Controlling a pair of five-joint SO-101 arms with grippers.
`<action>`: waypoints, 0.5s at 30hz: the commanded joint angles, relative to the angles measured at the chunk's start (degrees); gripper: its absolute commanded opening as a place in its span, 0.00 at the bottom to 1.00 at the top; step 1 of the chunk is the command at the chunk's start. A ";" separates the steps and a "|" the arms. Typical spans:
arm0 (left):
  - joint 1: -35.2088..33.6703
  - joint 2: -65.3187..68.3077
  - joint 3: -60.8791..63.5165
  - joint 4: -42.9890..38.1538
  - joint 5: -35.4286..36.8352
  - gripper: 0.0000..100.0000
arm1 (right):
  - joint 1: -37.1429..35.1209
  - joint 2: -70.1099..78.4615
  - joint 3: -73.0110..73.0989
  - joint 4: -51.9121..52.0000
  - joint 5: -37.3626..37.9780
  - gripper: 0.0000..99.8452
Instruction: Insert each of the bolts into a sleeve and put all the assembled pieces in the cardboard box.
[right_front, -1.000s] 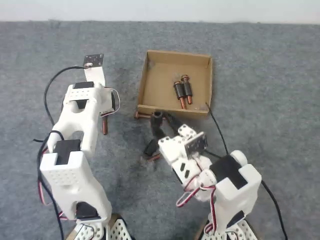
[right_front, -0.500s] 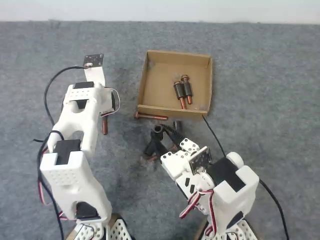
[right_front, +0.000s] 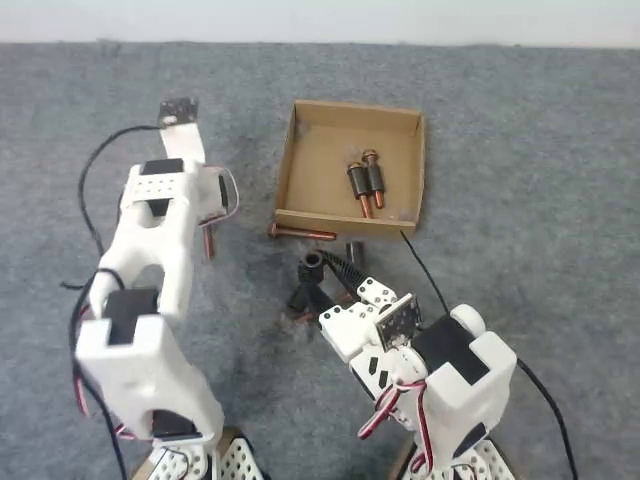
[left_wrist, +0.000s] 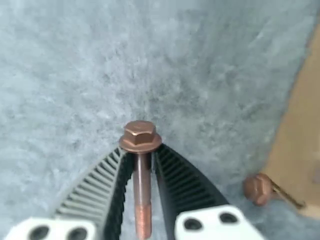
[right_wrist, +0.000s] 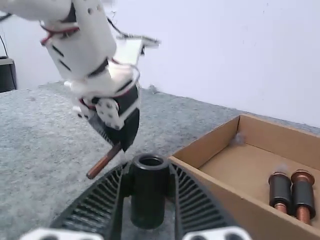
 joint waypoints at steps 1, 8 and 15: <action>0.35 -12.92 1.98 -0.88 1.41 0.01 | -0.48 -0.04 1.32 -1.27 -0.26 0.01; 4.31 -24.35 9.01 -5.71 1.49 0.01 | -0.57 -0.04 1.32 0.48 -0.26 0.01; 10.20 -35.43 14.90 -6.59 1.49 0.01 | -0.57 -0.04 1.32 0.57 -0.26 0.01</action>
